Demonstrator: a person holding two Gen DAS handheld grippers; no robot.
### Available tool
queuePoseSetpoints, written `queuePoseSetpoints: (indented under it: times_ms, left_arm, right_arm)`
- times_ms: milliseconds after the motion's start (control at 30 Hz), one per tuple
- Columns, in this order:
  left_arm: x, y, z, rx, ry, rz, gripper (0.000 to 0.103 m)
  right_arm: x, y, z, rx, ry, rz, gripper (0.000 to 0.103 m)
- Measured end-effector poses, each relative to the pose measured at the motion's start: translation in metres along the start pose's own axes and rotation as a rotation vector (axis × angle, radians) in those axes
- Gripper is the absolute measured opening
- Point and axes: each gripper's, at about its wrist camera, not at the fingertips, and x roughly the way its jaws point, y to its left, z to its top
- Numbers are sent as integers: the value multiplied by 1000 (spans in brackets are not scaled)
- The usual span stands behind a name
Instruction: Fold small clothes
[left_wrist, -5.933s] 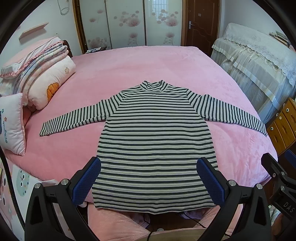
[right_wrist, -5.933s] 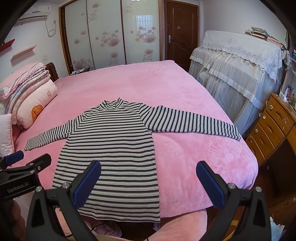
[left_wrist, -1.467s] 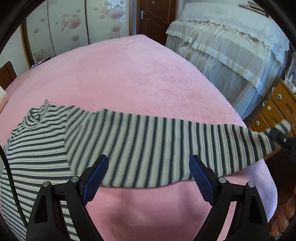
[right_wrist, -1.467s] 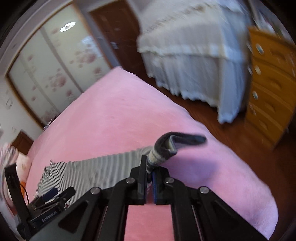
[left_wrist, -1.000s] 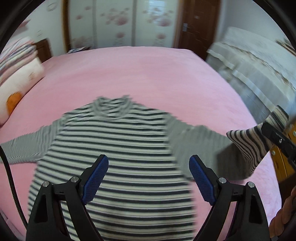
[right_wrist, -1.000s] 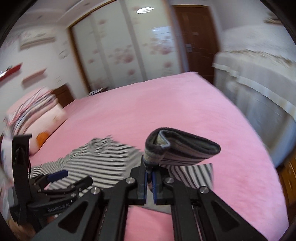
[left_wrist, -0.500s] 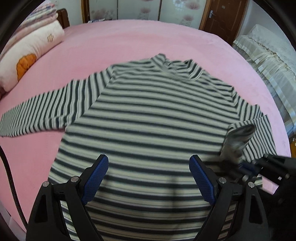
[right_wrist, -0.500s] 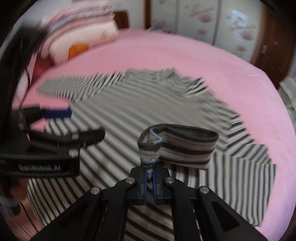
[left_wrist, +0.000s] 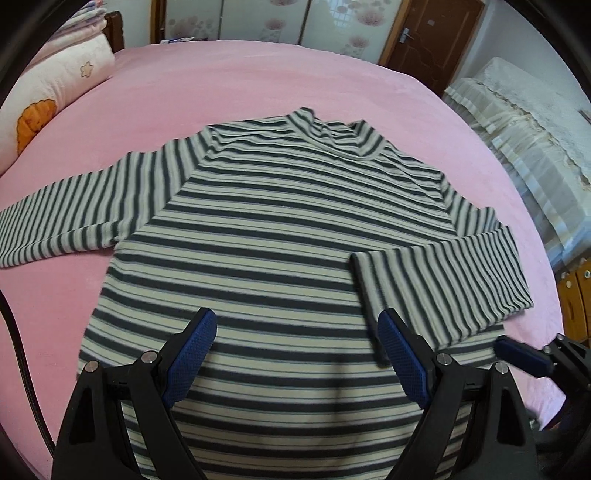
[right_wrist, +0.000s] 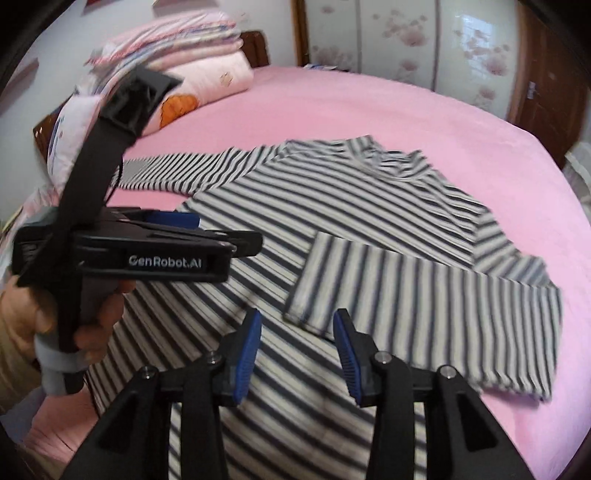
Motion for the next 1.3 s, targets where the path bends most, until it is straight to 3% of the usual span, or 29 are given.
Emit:
queuePoseSetpoints:
  times_ms: [333,467,567,833,933,1233,1300]
  left_arm:
    - [31,-17,4,-43,82,-127,88]
    - [54,-21,10,-92,138,-220,66]
    - [71,-20,12,-158,180,-272,63]
    - [89,-10,15,-312,195,-406,63]
    - [91,-13,17,-331,194,-455,52]
    - [95,-36,23,-215,157,-347,50]
    - [94,-38,23,-201,151,-320,33]
  right_arm:
    - [-43,-45,-35,227,-67,-105,41]
    - [-42,-54,-44,278,-58,-88,41]
    - [-41,-59,-48,304,-54,-79,41]
    - [-36,-67,-54,337,-67,-51,41]
    - [-35,-70,-55,351,-70,-47,41]
    - [-45,-87,-63,395,-88,-128,41]
    - [-48,-92,-66,413,-91,-136,41]
